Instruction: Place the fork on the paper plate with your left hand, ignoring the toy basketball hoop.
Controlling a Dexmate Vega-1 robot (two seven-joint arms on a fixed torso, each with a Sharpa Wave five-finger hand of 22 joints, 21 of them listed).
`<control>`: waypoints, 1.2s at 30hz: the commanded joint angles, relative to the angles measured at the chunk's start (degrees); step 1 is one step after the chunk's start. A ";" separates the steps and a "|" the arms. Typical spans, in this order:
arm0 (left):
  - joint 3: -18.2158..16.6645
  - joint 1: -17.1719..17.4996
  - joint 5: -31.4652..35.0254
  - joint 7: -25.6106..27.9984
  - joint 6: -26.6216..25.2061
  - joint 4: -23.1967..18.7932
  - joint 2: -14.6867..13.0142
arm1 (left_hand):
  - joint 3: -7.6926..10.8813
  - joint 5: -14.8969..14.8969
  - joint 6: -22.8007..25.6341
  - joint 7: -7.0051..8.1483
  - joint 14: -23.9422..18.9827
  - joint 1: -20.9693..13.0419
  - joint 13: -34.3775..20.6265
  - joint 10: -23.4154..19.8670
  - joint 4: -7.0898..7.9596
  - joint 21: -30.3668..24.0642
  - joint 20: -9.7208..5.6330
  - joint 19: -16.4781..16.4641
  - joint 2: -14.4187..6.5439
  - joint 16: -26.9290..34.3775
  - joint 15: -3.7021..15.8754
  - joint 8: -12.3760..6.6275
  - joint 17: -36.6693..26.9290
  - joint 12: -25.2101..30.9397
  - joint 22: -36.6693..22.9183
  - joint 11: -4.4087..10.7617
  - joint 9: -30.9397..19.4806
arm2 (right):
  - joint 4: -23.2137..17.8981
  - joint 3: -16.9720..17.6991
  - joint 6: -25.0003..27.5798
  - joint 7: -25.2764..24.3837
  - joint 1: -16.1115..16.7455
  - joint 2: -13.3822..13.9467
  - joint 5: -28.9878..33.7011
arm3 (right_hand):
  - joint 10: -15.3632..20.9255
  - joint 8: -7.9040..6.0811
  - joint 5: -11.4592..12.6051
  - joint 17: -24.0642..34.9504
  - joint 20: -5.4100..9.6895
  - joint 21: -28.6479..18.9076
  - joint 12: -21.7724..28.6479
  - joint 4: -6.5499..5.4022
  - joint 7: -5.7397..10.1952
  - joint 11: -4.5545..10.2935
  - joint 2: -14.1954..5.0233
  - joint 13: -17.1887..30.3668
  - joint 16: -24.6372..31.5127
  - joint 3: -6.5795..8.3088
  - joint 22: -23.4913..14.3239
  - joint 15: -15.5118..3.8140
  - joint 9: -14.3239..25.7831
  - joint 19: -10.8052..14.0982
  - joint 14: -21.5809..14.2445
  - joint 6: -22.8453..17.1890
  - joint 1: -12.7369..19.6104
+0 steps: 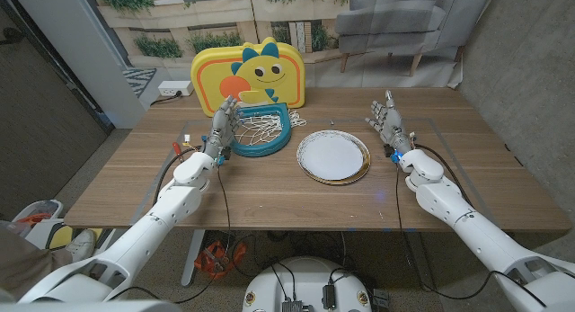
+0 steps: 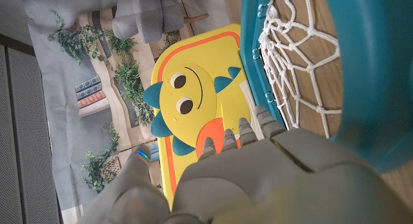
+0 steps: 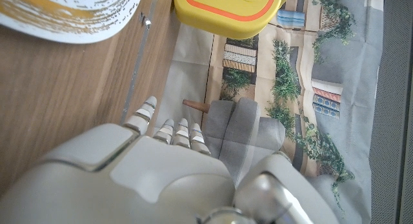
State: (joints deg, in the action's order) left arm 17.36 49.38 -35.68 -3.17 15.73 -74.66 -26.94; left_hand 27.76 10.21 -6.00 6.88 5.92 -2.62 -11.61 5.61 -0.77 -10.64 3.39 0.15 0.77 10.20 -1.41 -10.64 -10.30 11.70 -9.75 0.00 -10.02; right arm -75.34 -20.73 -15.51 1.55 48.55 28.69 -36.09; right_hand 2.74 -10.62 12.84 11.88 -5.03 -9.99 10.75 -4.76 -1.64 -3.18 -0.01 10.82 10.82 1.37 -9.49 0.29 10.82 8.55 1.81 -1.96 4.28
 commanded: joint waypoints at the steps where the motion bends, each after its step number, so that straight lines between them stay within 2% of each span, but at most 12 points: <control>1: -11.31 2.65 10.09 -7.34 -4.77 -0.77 8.31 | 0.32 0.23 0.33 0.50 0.51 -0.15 -0.07 0.51 -0.12 -0.27 0.48 -0.10 -0.18 0.47 -0.06 -0.31 -0.20 0.47 -0.28 -0.12 -0.26 | -1.59 3.29 2.74 1.27 1.17 -2.89 3.28 | 0.01 -0.37 0.26 0.16 0.12 -0.48 0.26 -0.39 -0.42 -0.22 -0.05 0.30 0.42 0.03 -0.22 -0.05 0.07 0.33 0.39 0.15 0.36; 11: -16.86 2.93 15.98 -10.84 -6.00 -1.12 13.32 | 0.28 0.22 0.73 0.50 0.50 -0.16 -0.06 0.21 -0.21 -0.32 0.51 -0.16 -0.26 0.49 -0.05 -0.39 -0.20 0.63 -0.28 0.01 -0.26 | -1.41 4.82 3.47 1.92 1.22 -4.24 5.21 | -0.07 -0.42 0.27 0.11 0.33 -0.37 0.29 -0.31 -0.40 -0.27 -0.18 0.29 0.28 0.07 -0.22 0.06 0.07 -0.15 0.93 0.16 0.52; 14: -17.58 3.23 18.60 -10.23 -6.79 -2.17 13.80 | 0.28 0.22 0.77 0.50 0.58 -0.17 -0.05 0.14 -0.23 -0.27 0.86 -0.01 -0.29 0.47 -0.18 -0.38 -0.20 0.66 -0.28 -0.11 -0.25 | -1.33 5.12 3.35 1.95 1.30 -4.55 5.60 | -0.03 -0.44 0.27 0.08 0.49 -0.26 0.34 -0.26 -0.42 -0.44 -0.23 0.29 0.10 0.07 -0.23 -0.08 0.07 -0.62 1.51 0.18 0.60; 24: -20.19 3.10 20.50 -12.27 -6.13 -1.99 16.52 | 0.26 0.21 1.37 0.35 0.88 -0.22 -0.04 0.00 -0.33 -0.24 0.99 0.15 -0.36 0.37 -0.29 -0.52 -0.19 0.73 -0.28 -0.29 -0.25 | -1.42 5.74 3.03 2.11 1.63 -4.89 6.53 | -0.14 -0.50 0.25 0.04 0.80 -0.18 0.35 -0.18 -0.37 -0.26 -0.25 0.29 -0.04 0.04 -0.23 -0.24 0.06 -1.23 2.20 0.14 0.69; 36: -21.08 4.05 24.22 -11.36 -5.82 -3.99 17.53 | 0.23 0.19 2.24 0.15 1.79 -0.30 -0.03 -0.02 -0.52 -0.05 0.90 0.92 -0.45 0.15 -0.48 -0.67 -0.19 0.76 -0.28 -0.41 -0.25 | -1.79 5.50 2.49 1.61 1.68 -4.91 7.73 | -0.37 -0.49 0.24 -0.01 1.15 -0.22 0.31 -0.10 -0.34 -0.31 -0.26 0.28 -0.02 0.01 -0.23 -0.45 0.06 -1.51 2.47 0.24 0.78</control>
State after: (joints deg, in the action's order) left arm -2.28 52.88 -14.53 -14.59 9.64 -77.51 -10.88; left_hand 27.99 10.21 -4.24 6.96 7.09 -2.93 -11.45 5.37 -1.01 -10.64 4.09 0.68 0.45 10.42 -2.07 -11.08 -10.30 12.14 -9.74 -0.23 -10.01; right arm -76.85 -15.26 -12.43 3.51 50.14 23.94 -29.48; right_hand 2.74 -10.81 12.84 11.71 -3.78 -9.98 10.74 -4.75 -1.64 -3.17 -0.24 10.80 10.75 1.37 -9.47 0.19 10.80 7.29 3.76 -1.95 4.50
